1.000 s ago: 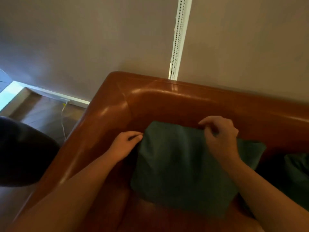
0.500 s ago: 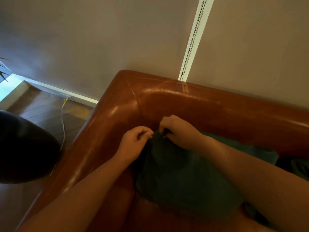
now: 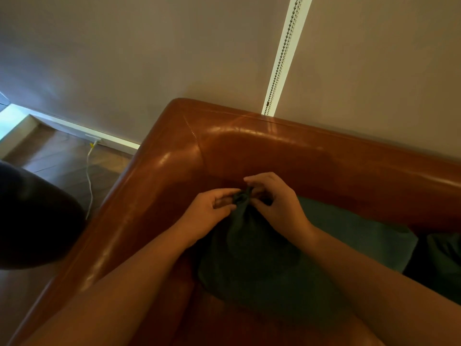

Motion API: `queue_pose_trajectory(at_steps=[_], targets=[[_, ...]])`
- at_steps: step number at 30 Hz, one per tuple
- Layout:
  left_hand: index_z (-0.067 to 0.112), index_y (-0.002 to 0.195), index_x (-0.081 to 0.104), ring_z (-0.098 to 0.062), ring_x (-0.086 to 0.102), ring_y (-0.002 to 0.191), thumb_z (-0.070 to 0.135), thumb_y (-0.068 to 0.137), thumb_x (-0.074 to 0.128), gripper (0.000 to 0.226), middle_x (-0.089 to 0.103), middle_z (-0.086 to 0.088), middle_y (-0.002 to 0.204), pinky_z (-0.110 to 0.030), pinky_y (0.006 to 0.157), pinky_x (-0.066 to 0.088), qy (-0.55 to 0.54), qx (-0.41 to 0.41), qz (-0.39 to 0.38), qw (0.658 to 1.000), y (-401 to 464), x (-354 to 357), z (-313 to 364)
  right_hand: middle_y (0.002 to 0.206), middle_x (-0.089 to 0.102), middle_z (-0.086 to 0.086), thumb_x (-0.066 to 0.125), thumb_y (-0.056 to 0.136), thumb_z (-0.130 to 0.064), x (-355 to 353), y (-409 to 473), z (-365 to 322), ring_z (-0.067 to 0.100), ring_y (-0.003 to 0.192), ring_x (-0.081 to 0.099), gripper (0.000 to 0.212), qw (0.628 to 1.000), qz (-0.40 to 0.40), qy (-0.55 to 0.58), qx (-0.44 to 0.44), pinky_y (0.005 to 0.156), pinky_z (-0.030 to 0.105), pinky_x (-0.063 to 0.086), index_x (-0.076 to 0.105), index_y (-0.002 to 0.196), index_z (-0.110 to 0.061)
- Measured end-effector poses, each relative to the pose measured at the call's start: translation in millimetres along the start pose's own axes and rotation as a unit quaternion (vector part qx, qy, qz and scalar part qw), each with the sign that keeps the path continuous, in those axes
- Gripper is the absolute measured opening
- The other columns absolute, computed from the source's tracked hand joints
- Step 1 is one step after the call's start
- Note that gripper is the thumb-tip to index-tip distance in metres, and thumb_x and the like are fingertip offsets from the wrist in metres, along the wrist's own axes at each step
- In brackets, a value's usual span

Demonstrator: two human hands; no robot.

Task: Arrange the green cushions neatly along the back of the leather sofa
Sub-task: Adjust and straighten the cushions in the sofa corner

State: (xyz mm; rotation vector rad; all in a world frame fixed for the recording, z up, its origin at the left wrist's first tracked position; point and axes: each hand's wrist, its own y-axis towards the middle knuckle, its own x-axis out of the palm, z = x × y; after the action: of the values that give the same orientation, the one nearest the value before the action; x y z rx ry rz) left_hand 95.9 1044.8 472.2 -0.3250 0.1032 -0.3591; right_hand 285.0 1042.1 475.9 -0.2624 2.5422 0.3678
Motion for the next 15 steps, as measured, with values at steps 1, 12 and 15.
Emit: queue_pose_trajectory(at_steps=[1, 12, 15], targets=[[0.021, 0.118, 0.061, 0.001, 0.064, 0.095, 0.001, 0.09, 0.057, 0.035, 0.068, 0.008, 0.104, -0.014, 0.076, 0.051, 0.013, 0.005, 0.014, 1.0, 0, 3, 1, 0.112, 0.054, -0.003, 0.069, 0.081, 0.002, 1, -1, 0, 0.004, 0.098, 0.056, 0.046, 1.0, 0.002, 0.0, 0.009, 0.089, 0.013, 0.046, 0.058, 0.121, -0.017], [0.02, 0.118, 0.059, -0.002, 0.062, 0.085, 0.012, 0.092, 0.056, 0.027, 0.064, 0.012, 0.09, -0.021, 0.087, 0.048, 0.367, 0.124, 0.053, 0.921, 28, -56, 43, 0.116, 0.056, -0.003, 0.064, 0.089, -0.026, 4, 4, 1, 0.007, 0.099, 0.05, 0.045, 0.985, -0.083, -0.117, 0.097, 0.089, 0.023, 0.045, 0.051, 0.131, -0.02], [0.016, 0.101, 0.068, 0.006, 0.063, 0.076, 0.011, 0.09, 0.061, 0.015, 0.07, 0.004, 0.09, -0.03, 0.092, 0.05, 0.199, 0.07, 0.145, 0.967, 27, -68, 30, 0.112, 0.058, 0.003, 0.064, 0.09, -0.029, 0, 4, 6, 0.015, 0.102, 0.053, 0.036, 0.98, -0.058, -0.151, 0.116, 0.089, 0.023, 0.043, 0.059, 0.122, -0.013]])
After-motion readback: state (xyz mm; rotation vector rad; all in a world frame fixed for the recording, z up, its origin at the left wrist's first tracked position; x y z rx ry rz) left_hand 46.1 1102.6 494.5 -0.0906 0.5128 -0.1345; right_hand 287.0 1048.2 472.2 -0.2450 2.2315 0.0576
